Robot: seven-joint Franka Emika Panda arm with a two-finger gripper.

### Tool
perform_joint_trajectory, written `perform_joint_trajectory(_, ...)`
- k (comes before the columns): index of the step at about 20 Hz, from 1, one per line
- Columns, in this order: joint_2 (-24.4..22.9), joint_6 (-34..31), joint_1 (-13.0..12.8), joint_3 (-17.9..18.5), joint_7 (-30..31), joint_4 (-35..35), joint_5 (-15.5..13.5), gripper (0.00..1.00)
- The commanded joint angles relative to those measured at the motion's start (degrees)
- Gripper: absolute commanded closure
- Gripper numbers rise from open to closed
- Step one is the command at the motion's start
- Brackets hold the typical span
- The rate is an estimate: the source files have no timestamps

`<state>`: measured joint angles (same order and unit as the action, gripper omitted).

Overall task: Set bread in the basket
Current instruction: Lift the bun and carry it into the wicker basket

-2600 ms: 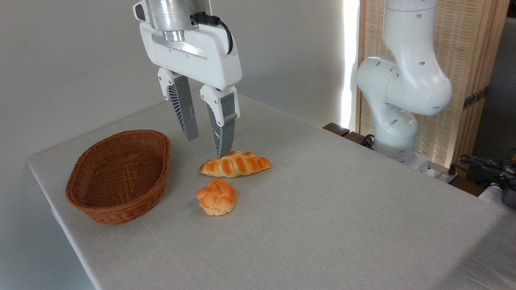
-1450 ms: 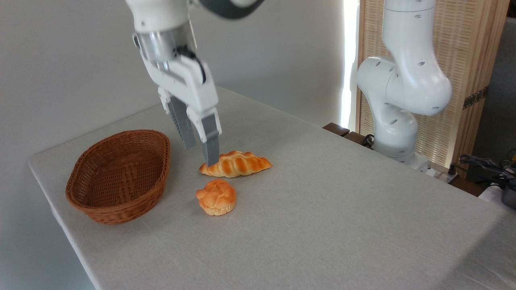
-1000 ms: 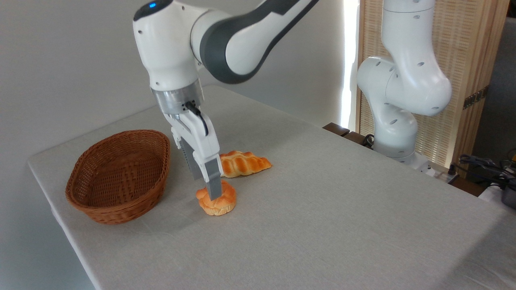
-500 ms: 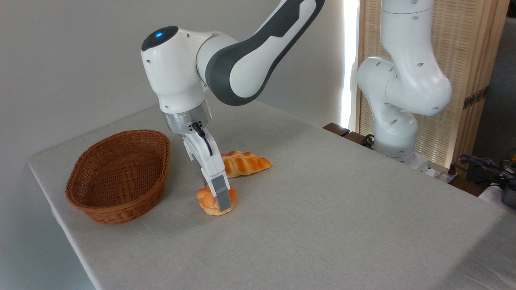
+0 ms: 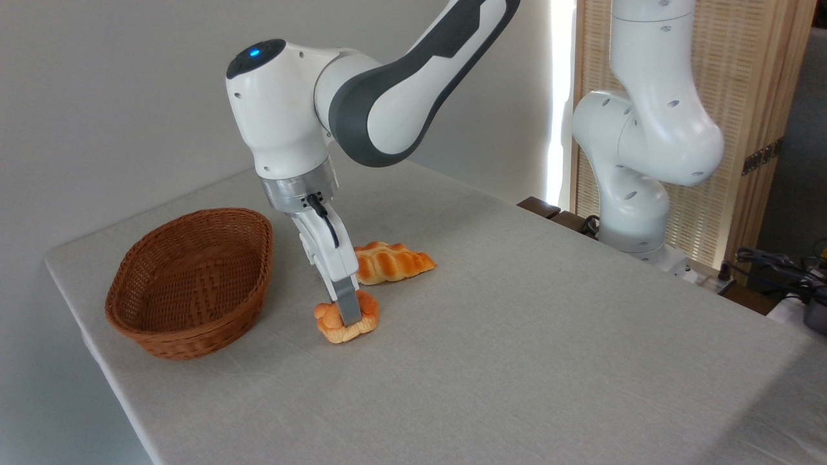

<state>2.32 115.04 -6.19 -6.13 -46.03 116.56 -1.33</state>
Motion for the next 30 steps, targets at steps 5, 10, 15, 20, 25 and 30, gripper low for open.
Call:
perform_joint_trajectory(5, 2.33, -3.68, -0.05, -1.07, 1.1, -18.89, -3.93, 0.69)
perform_joint_trajectory(10, 10.58, 0.34, -0.05, -7.22, 8.41, -24.88, -3.94, 0.69)
perform_joint_trajectory(15, 16.13, 9.85, -0.05, -10.48, 8.5, -24.8, -3.85, 0.35)
perform_joint_trajectory(20, 16.22, 9.85, 0.04, -10.05, 7.71, -24.62, -3.68, 0.0)
perform_joint_trajectory(25, 16.22, 9.85, 0.13, -9.96, 7.62, -24.62, -1.83, 0.0)
perform_joint_trajectory(30, 13.42, 7.41, 0.57, -8.65, 8.06, -24.97, -1.92, 0.0)
